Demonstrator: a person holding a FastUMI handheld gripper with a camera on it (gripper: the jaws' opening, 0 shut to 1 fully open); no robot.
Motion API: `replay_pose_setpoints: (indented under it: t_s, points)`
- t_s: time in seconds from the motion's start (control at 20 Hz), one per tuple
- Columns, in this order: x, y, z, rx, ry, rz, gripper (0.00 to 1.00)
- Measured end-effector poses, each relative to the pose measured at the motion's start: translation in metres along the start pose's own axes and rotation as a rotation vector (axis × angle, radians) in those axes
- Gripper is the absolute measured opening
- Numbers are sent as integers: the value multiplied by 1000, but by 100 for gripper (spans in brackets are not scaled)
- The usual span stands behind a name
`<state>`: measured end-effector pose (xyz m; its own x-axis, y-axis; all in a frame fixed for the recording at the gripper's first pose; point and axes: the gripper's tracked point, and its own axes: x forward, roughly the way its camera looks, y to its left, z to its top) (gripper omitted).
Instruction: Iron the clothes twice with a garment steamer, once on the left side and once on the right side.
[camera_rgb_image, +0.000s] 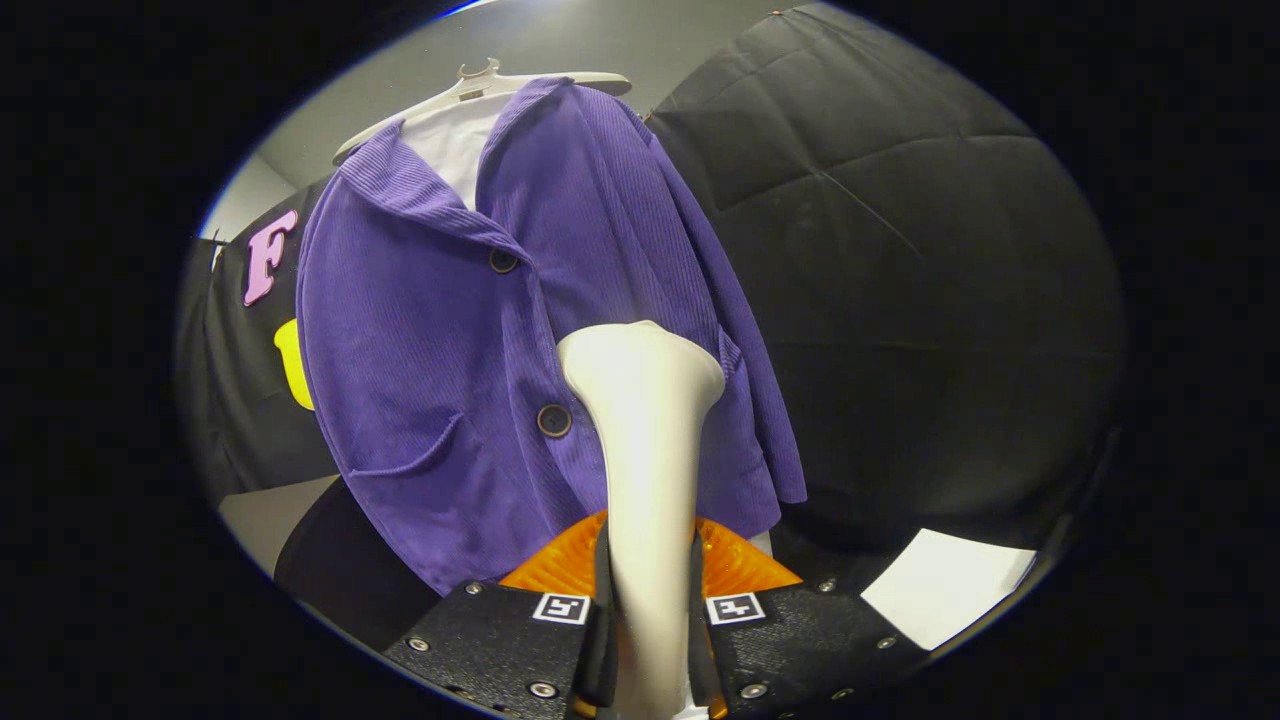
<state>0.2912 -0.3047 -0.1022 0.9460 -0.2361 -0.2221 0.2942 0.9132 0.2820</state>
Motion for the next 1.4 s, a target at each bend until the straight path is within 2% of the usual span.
replay_pose_setpoints:
  t_s: [0.2, 0.5, 0.7, 0.95, 1.15, 1.4]
  points:
    - [-2, -11, -34, 5, 67, -30, 28]
    - [-4, -12, -84, -10, 160, -31, 28]
    - [-6, -12, -99, 11, 185, -31, 28]
    - [-29, -15, -110, 1, 206, -31, 28]
    - [-68, -10, -118, -31, 209, 10, 28]
    - [-141, 19, -137, -121, 249, 174, 28]
